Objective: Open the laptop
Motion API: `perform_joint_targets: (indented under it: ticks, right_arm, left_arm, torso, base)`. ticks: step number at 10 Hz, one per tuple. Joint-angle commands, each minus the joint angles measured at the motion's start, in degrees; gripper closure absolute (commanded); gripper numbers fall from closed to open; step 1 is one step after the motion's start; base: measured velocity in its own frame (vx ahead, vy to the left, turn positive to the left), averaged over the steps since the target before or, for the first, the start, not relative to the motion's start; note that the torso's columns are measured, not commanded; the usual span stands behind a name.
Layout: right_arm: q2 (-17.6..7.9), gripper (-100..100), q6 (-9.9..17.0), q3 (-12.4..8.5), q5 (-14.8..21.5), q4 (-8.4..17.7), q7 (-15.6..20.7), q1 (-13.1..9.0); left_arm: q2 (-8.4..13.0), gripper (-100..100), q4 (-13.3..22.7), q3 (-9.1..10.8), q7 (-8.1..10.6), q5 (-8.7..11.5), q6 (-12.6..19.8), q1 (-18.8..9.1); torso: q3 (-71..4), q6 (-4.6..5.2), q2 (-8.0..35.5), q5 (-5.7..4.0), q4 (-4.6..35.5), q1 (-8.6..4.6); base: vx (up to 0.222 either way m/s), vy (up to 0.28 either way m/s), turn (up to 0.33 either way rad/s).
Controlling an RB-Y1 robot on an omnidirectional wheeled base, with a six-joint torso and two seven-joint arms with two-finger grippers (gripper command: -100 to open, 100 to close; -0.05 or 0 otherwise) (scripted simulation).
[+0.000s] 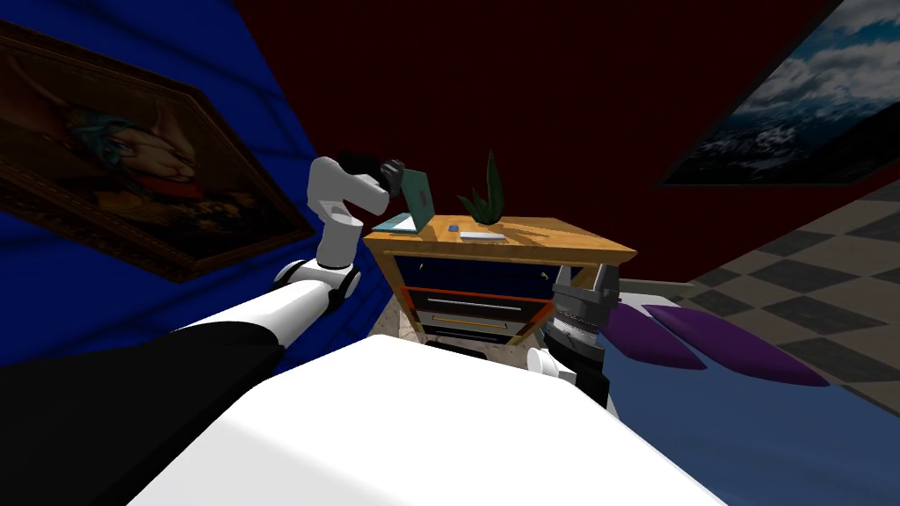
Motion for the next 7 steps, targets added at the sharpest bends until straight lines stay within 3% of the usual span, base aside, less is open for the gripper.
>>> perform_joint_targets:
  ticks: [1, 2, 3, 5, 6, 7]
  right_arm:
    - [0.0, 0, 0.0, 0.0, 0.0, 0.0, 0.0, 0.0]
    - [0.0, 0, 0.0, 0.0, 0.0, 0.0, 0.0, 0.0]
    - [0.0, 0, 0.0, 0.0, 0.0, 0.0, 0.0, 0.0]
    - [0.0, 0, 0.0, 0.0, 0.0, 0.0, 0.0, 0.0]
    - [0.0, 0, 0.0, 0.0, 0.0, 0.0, 0.0, 0.0]
    - [0.0, 0, 0.0, 0.0, 0.0, 0.0, 0.0, 0.0]
  left_arm:
    - [3.5, -100, 1.1, -0.97, -0.04, 1.0, -0.9, 2.3]
    - [6.2, -100, 3.4, 0.7, 2.86, 3.8, -4.3, 4.3]
    - [8.4, -100, 3.6, 0.7, 3.93, 5.8, -6.1, 5.1]
    - [12.4, -100, 3.6, 0.7, 4.19, 8.5, -9.4, 7.9]
    - [14.4, -100, 3.6, 0.7, 4.19, 8.5, -9.4, 9.0]
    - [16.3, -100, 5.1, 2.36, 7.32, 11.0, -11.8, 11.4]
  torso:
    - [0.0, -0.05, 0.0, 0.03, 0.1, 0.09]
    - [0.0, -0.1, -0.1, 0.05, 0.1, 0.12]
    - [0.0, -0.09, -0.1, -0.02, 0.1, -0.25]
    - [0.2, 0.09, 0.1, -0.22, 0.3, -0.4]
    - [0.3, 0.07, 0.2, -0.25, 0.4, -0.28]
    - [0.4, 0.07, 0.2, -0.26, 0.5, -0.18]
  base:
    - [-0.008, 0.006, -0.008]
    - [-0.031, -0.132, -0.041]
    - [-0.021, -0.148, 0.026]
    - [0.008, -0.043, 0.008]
    - [0.0, 0.0, 0.0]
    - [-0.013, -0.129, -0.05]
